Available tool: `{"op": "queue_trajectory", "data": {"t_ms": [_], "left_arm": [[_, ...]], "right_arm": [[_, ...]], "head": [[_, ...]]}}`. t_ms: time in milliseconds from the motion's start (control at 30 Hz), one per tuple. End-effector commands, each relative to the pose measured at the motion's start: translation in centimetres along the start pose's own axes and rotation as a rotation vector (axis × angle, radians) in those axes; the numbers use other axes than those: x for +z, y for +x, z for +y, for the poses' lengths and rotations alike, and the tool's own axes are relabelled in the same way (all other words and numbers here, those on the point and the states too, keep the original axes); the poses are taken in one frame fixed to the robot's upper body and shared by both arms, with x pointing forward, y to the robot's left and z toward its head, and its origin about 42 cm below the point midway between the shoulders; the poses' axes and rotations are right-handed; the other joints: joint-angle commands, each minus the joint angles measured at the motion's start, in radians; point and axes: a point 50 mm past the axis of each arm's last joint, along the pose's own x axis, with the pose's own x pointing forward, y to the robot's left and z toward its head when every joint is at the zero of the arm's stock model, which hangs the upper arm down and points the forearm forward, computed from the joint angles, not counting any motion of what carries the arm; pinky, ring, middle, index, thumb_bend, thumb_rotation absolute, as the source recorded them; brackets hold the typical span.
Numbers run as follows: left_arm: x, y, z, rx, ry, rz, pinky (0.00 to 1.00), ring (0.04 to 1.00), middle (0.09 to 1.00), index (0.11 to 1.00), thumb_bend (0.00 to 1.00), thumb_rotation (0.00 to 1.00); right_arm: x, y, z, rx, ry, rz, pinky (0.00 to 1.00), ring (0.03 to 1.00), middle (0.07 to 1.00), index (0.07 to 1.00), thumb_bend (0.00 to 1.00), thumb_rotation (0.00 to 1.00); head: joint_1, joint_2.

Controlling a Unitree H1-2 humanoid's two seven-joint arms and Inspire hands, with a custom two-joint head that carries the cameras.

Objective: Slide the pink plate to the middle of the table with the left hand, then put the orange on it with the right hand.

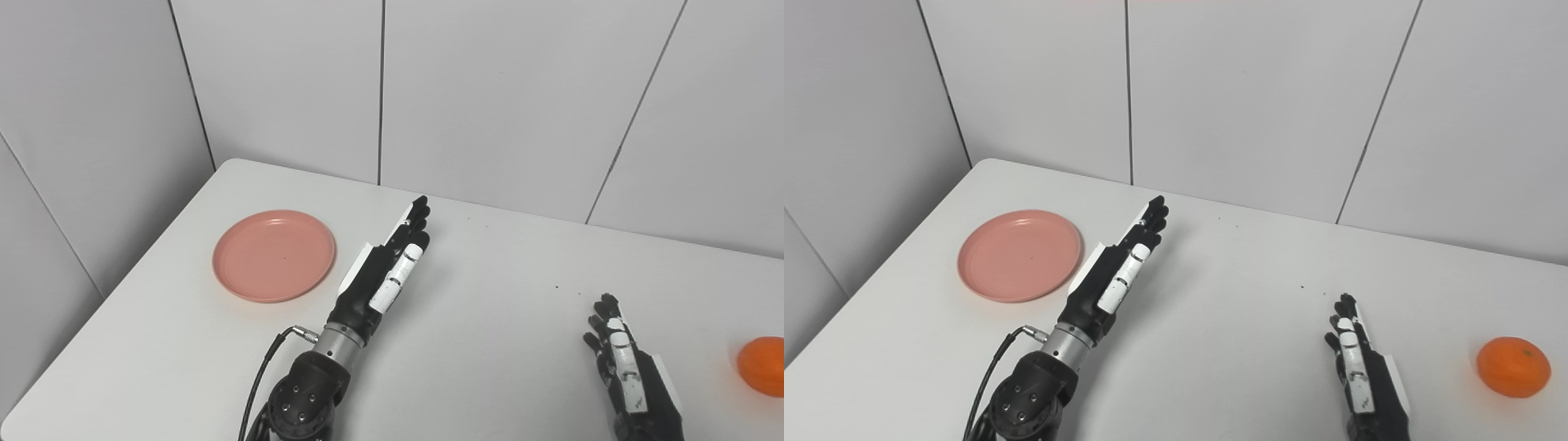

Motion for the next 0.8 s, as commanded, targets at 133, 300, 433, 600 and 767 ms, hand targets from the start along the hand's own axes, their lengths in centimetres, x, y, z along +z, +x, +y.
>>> {"op": "queue_trajectory", "data": {"t_ms": [133, 300, 433, 600, 767], "left_arm": [[4.2, 2.0, 2.6, 0.026, 0.009, -0.109, 1.0, 1.0, 1.0, 1.0, 0.45, 1.0], [5.5, 2.8, 5.2, 0.058, 0.032, -0.148, 1.0, 1.0, 1.0, 1.0, 0.47, 1.0], [6.4, 3.2, 7.5, 0.114, 0.052, -0.161, 1.0, 1.0, 1.0, 1.0, 0.47, 1.0], [7.7, 3.6, 10.0, 0.196, 0.058, -0.173, 1.0, 0.987, 0.995, 0.99, 0.45, 1.0], [8.2, 3.7, 12.6, 0.232, 0.097, -0.193, 1.0, 0.982, 0.985, 0.984, 0.43, 1.0]], "right_arm": [[1.1, 0.8, 0.1, 0.005, 0.006, -0.064, 1.0, 1.0, 1.0, 1.0, 0.17, 1.0], [1.3, 0.7, 0.3, -0.002, 0.018, -0.049, 1.0, 1.0, 1.0, 1.0, 0.16, 1.0], [1.2, 0.7, 0.3, 0.0, 0.026, -0.046, 1.0, 1.0, 1.0, 1.0, 0.18, 1.0], [1.2, 0.8, 0.4, -0.001, 0.037, -0.048, 1.0, 1.0, 1.0, 1.0, 0.17, 1.0], [1.2, 0.7, 0.3, 0.0, 0.028, -0.044, 1.0, 1.0, 1.0, 1.0, 0.16, 1.0]], "head": [[0.004, -0.004], [0.006, -0.006], [0.006, -0.007], [0.007, -0.01], [0.012, -0.012]]}}
